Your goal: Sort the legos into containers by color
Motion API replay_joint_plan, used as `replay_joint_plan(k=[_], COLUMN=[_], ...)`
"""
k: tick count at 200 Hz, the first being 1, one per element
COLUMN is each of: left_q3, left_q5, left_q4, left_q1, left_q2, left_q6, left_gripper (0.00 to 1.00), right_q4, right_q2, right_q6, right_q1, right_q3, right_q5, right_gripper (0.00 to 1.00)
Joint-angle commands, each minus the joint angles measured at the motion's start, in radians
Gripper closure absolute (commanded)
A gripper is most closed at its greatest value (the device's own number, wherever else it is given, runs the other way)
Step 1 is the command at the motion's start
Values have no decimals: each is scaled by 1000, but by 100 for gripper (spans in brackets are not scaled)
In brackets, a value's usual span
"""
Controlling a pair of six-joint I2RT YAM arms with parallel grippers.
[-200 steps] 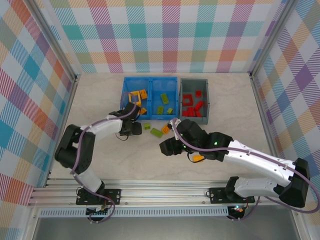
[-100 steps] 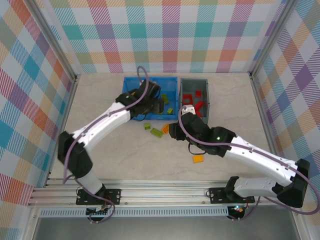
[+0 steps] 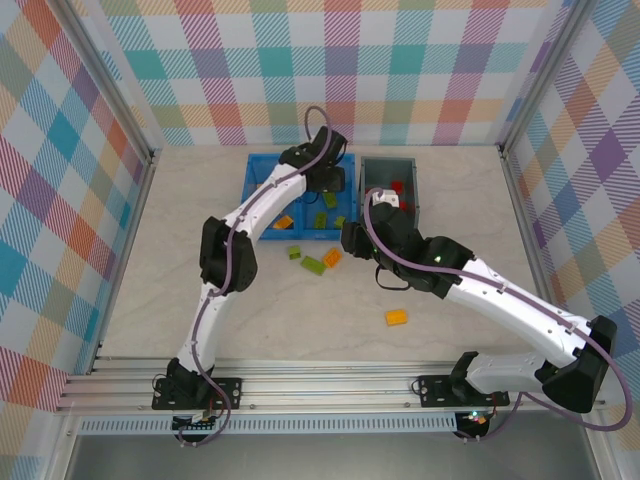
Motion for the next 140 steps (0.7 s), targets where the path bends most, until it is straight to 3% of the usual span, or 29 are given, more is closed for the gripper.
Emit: replay_joint_plan(k=[1,87,140], left_q3=[107,154,155], left_q5=[68,160,172], left_q4=[-22,134,126], left_q1=[25,35,37], left_q2=[74,201,212], left_q6=[40,69,78], left_gripper=[54,44,27], right_q4=[-8,-3,5], right_q2=[-14,-12,-8], right_q6=[13,9,13], right_q1=[-12,-58,-67], right_q3=[10,-13,-25], right_q5=[-13,-61,-86], right_gripper=[48,48,47])
